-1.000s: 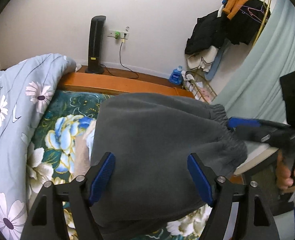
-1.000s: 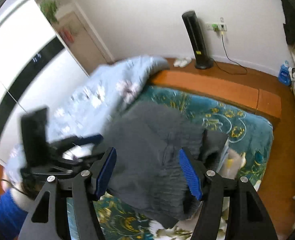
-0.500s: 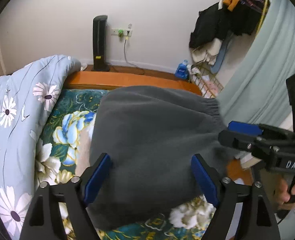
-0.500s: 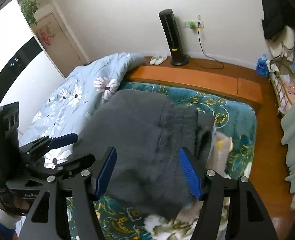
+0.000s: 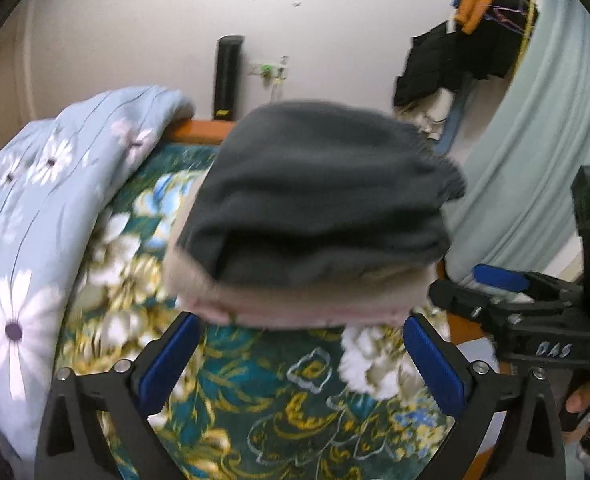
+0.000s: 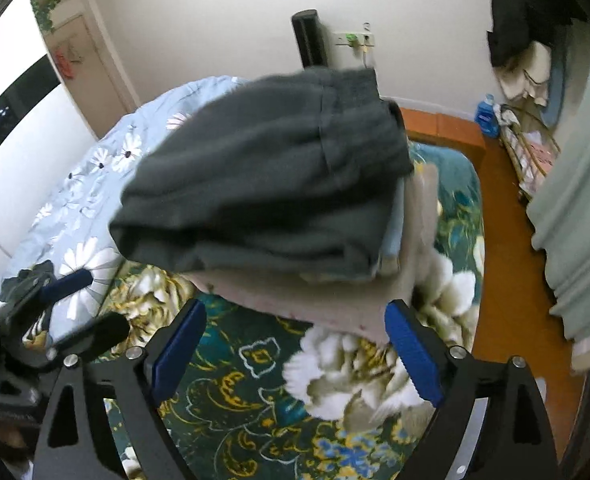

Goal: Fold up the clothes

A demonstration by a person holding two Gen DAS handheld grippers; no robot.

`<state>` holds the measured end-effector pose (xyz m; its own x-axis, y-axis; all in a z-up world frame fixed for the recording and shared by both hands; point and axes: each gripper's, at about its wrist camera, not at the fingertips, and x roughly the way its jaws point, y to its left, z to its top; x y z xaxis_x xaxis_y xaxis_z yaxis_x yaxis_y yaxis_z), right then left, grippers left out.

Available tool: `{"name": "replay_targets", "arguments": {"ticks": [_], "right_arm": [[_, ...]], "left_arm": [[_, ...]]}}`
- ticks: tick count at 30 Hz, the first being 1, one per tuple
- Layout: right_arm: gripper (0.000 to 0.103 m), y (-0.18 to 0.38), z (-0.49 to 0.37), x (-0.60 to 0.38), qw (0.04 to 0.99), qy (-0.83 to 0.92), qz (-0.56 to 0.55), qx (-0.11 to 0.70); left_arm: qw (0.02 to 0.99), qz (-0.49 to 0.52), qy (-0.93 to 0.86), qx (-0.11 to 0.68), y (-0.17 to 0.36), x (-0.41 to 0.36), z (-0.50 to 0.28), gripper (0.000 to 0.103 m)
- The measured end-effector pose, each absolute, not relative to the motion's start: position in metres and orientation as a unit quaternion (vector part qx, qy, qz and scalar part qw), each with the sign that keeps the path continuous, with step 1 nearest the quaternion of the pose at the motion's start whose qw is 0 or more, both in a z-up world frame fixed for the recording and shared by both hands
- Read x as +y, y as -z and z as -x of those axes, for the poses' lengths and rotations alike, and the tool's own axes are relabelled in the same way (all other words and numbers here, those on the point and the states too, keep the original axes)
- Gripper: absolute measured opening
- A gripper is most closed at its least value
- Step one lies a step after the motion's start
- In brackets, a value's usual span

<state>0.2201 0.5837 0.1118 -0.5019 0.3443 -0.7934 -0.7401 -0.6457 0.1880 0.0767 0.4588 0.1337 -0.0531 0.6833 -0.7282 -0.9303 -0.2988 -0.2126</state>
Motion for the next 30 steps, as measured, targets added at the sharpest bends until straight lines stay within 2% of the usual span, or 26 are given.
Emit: {"name": "replay_targets", "arguments": {"ticks": [1,14,30], "right_arm": [[0.103,-0.107,-0.222,0.58,0.333,-0.825,0.372,0.265],[0.103,-0.078,-0.218,0.573,0.365,-0.814,0.376,0.249],[0.103,-0.071,-0.223,0.579,0.373,-0.803,0.384,0.263]], "left_arm": [[0.563,0.388,-0.713,0.159,-0.127,0.453,-0.078,0.103],[0.504,0.433,-0.734,0.141,-0.088,0.449,-0.07,0.103],[0.512,0.41,-0.736,0.17,-0.095,0.46,-0.075,0.103]]}}
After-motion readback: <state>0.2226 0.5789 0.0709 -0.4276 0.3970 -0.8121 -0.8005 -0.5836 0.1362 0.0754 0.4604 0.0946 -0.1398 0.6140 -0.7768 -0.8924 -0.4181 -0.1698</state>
